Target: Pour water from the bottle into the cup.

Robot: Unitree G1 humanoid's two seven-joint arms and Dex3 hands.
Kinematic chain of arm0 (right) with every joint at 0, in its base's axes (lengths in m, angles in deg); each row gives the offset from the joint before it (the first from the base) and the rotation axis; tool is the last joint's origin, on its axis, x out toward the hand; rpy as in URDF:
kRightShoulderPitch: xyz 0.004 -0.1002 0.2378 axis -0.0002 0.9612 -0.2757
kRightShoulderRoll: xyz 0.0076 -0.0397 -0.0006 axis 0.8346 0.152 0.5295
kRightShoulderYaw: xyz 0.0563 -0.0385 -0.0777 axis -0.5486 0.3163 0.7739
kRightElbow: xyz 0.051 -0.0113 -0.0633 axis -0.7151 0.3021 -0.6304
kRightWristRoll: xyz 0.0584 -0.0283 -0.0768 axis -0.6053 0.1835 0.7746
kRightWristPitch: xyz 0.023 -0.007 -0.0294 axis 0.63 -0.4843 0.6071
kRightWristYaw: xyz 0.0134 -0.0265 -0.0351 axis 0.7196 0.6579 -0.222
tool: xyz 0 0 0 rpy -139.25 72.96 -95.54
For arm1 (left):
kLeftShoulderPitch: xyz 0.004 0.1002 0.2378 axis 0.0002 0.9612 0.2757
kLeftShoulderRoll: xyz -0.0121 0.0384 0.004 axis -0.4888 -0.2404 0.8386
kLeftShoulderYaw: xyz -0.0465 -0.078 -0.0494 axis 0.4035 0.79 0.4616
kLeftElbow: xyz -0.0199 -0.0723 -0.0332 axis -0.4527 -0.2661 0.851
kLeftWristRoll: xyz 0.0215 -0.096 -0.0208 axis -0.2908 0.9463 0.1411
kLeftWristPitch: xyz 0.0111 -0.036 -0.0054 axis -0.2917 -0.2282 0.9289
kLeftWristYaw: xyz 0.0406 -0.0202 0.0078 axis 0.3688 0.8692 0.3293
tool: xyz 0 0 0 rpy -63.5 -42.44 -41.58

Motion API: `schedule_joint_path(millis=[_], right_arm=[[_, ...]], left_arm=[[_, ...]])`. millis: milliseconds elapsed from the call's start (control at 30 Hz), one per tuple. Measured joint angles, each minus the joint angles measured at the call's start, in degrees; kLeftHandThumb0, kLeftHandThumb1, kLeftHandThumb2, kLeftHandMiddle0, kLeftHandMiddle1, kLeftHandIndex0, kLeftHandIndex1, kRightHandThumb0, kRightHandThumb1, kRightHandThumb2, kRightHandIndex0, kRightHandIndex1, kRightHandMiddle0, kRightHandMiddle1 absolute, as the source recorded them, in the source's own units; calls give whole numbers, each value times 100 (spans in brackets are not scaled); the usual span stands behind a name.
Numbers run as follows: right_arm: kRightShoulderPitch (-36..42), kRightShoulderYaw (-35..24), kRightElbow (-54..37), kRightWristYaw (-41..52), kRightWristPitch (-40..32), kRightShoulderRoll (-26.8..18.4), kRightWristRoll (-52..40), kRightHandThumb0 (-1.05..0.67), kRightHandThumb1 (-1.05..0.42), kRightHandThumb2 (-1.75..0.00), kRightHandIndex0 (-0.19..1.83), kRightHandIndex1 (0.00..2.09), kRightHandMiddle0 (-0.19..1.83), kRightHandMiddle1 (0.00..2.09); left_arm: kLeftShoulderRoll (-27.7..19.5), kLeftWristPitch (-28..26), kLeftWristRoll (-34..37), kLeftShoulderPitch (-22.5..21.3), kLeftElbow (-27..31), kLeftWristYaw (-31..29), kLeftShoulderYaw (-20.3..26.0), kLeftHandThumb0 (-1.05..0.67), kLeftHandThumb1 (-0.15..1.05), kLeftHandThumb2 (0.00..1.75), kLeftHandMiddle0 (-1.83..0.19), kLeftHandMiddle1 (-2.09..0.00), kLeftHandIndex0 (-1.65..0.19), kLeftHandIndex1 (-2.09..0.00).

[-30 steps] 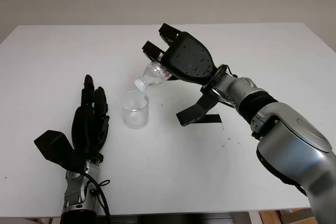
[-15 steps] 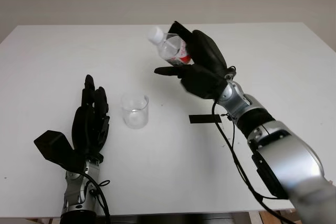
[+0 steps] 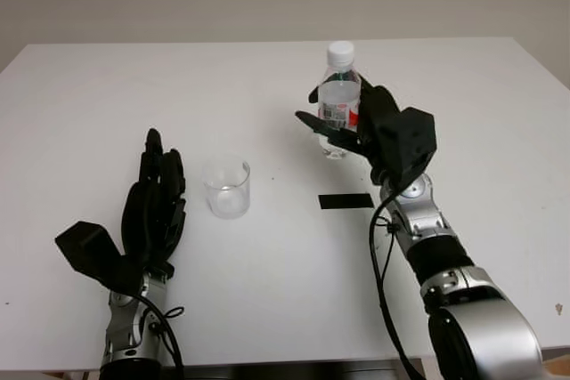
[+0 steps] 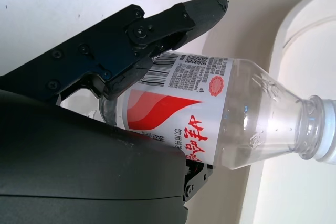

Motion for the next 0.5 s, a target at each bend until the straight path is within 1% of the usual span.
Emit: schedule_joint_path(millis=[133, 267, 367, 500], right_arm=[[399, -73, -864, 48, -510, 81, -151, -37, -105, -34, 134, 209, 95, 209], [680, -142, -1458, -2, -1025, 165, -203, -38, -105, -35, 135, 209, 95, 209], [809, -159, -1668, -33, -1205, 200, -188, -38, -105, -34, 135, 209, 94, 209], [889, -157, -1690, -35, -1222, 227, -116, -38, -105, -35, 135, 209, 94, 209]], left_arm=[[-5, -25, 0, -7, 6, -7, -4, -75, 105, 45, 19, -3, 19, 0], [-4, -37, 9, -12, 1, -9, 0, -75, 105, 44, 19, -3, 19, 0], [-5, -41, 12, -6, 12, -19, 0, -75, 105, 44, 19, -3, 19, 0], [-10, -45, 19, 6, 24, -32, 1, -74, 105, 46, 19, -2, 19, 0]])
